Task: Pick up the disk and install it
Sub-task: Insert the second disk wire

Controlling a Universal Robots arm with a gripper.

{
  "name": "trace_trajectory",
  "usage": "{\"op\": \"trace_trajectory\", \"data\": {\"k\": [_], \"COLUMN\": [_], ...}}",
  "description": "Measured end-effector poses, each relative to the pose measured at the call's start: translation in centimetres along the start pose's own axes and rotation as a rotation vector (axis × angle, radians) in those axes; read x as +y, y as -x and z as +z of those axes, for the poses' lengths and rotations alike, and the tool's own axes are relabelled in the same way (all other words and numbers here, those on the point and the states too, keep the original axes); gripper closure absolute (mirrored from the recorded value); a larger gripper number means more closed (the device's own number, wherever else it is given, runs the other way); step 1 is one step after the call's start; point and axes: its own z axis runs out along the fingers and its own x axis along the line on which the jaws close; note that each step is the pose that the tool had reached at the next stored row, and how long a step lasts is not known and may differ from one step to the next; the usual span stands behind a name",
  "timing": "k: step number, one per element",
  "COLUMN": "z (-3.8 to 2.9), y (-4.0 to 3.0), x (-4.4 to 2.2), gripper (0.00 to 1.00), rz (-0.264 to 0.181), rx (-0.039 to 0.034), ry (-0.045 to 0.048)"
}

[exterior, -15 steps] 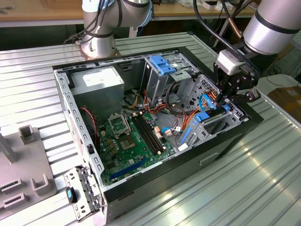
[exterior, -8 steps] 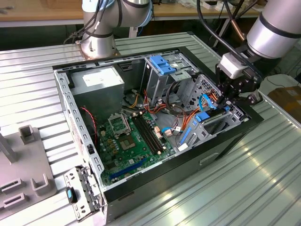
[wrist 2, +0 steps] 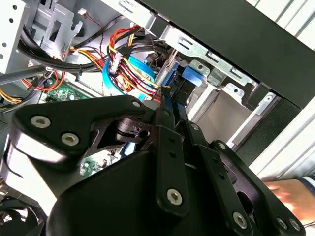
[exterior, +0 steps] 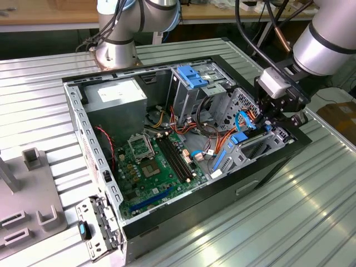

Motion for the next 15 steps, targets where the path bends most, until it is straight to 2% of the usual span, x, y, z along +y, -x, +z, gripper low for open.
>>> {"op": "trace_trajectory", "data": {"k": [11,12,14,15], "z": [0.32,0.33,0.33,0.33], "y": [-0.28,-0.29,-0.29,-0.28], "x": [0.21,0.21,0.21,0.21], "gripper": [0.84,0.84,0.84,0.84], "rz": [0.000,0.000,0.002,0.003], "rx": [-0.0014,-0.0041,-0.0215,-0.0221], "ry": [0.0000,-0.0001,-0.0006,-0.0005]}}
